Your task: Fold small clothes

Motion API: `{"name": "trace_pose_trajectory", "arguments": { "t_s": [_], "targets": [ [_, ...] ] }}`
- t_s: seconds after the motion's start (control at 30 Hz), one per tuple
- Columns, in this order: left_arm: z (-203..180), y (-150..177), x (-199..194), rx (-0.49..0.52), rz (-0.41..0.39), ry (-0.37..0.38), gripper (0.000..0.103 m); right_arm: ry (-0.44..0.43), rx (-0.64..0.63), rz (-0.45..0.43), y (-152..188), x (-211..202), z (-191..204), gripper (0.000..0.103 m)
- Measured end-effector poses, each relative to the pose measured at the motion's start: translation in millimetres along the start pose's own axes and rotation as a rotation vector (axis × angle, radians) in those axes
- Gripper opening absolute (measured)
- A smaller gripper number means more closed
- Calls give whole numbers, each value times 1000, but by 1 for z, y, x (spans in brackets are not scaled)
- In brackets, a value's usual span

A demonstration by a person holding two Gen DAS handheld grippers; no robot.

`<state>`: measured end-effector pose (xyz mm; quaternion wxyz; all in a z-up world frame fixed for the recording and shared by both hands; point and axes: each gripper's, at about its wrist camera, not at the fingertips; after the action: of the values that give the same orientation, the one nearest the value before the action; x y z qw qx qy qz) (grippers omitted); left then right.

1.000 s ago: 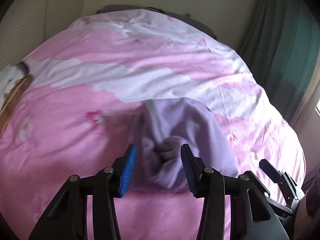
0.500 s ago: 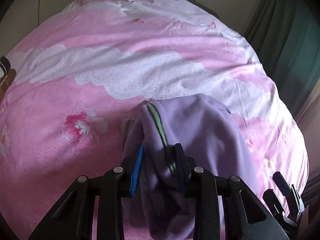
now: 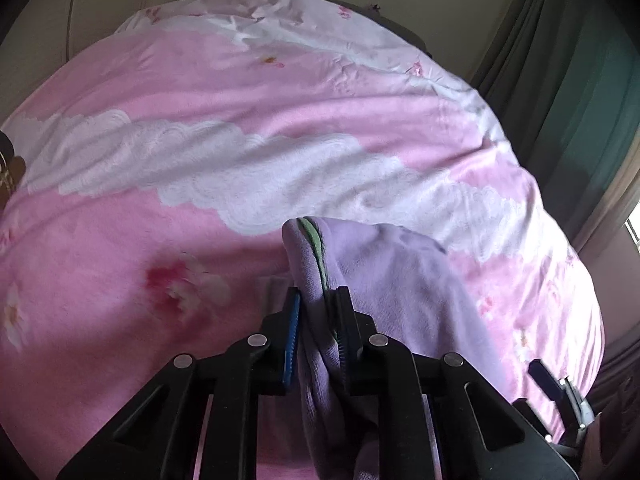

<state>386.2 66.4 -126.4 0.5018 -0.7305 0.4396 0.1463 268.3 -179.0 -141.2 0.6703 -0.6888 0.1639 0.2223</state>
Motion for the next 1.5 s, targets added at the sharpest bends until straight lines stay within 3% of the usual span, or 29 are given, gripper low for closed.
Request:
{"name": "trace_pose_trajectory", "arguments": {
  "t_s": [0.13,0.33,0.43,0.57,0.73,1.0,1.1,1.17,1.27,1.5],
  "targets": [
    [18,11,8,-26,25,20,18,-17,-55,10,2,9,15,58],
    [1,23,-13,4,-14,29,22,-20,-104,30,5,17,29,58],
    [-10,37,-26,5,-28,56,28,-20,-91,30,3,15,26,58],
    [-14,49,-15,-4,28,58,28,-14,-62,40,3,13,17,58],
    [-7,55,-15,-73,23,83,28,-7,-62,49,4,9,15,58],
    [-6,54,-2,-81,34,149,28,-16,-39,75,12,14,15,58],
    [-6,52,0,-62,28,120,11,-13,-46,75,13,17,17,58],
    [0,52,-4,-76,12,118,7,-13,-54,75,12,19,18,58],
    [11,53,-12,-88,-11,85,4,-77,-62,95,11,24,20,33],
    [8,60,-23,-63,-26,90,4,-70,-87,117,16,22,19,29]
  ]
}}
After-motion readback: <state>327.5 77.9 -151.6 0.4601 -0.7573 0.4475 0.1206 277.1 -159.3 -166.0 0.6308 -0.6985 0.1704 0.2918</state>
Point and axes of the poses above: each gripper's, at about its wrist camera, not at the fingertips, and x roughly the way its jaws point, z to its left, y to its underside, and after that the axes turned 13 degrees about y, right-handed
